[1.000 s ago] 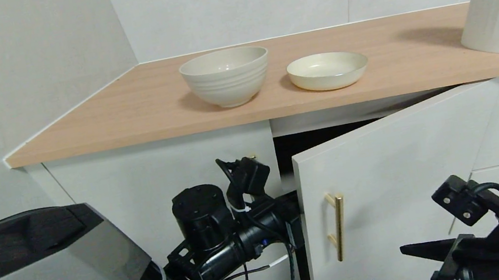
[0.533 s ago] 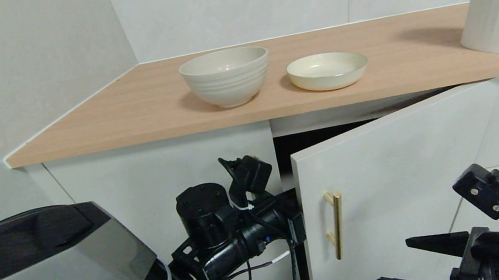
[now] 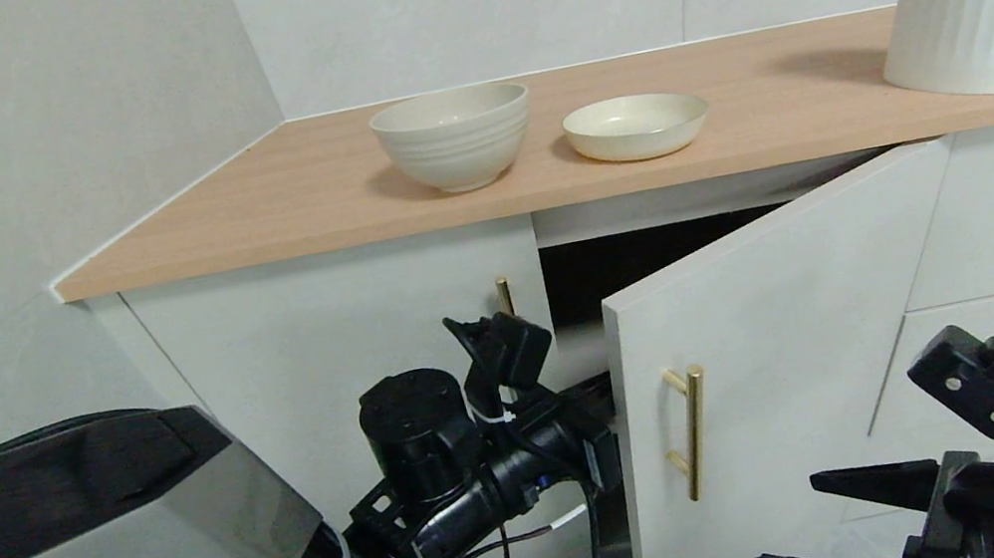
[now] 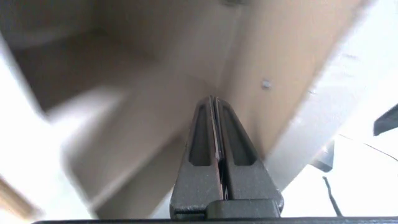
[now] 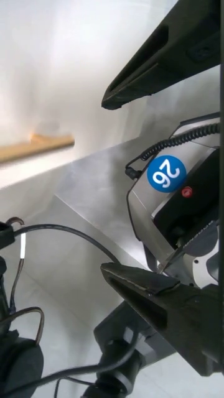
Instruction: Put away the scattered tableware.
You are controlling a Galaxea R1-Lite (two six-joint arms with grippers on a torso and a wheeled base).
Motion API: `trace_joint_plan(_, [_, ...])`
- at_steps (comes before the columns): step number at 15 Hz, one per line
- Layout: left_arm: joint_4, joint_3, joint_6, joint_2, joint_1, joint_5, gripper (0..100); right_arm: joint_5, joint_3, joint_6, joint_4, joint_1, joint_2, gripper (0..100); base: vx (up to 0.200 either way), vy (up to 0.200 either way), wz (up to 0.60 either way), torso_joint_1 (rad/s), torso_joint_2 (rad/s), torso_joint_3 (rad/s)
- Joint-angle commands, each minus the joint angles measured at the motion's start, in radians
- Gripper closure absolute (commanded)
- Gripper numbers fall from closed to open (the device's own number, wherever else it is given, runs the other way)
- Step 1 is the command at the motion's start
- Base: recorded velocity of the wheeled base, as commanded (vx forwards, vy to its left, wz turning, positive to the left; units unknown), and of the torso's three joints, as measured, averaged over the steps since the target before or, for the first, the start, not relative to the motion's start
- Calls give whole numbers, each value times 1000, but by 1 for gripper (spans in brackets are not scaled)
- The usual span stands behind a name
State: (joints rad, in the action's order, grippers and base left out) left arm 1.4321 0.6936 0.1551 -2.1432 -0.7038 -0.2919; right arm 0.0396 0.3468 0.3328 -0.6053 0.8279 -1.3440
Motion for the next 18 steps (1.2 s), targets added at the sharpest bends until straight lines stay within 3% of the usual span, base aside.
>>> trace_joint_plan(1, [1, 1, 0, -9, 0, 0, 100, 0, -2, 0, -1, 0, 0, 0, 0, 0, 0, 0, 0, 0])
trace_joint_plan(10, [-6, 49, 0, -46, 0, 0, 100, 2, -2, 0, -1, 0, -4, 0, 0, 0, 0, 0, 0, 0])
trace_joint_plan(15, [-4, 69, 4, -61, 0, 0, 100, 2, -3, 0, -1, 8, -4, 0, -200, 0, 0, 6, 4, 0])
trace_joint_plan(18, [-4, 104, 4, -80, 0, 0, 100, 0, -3, 0, -1, 13, -4, 0, 0, 0, 0, 0, 0, 0])
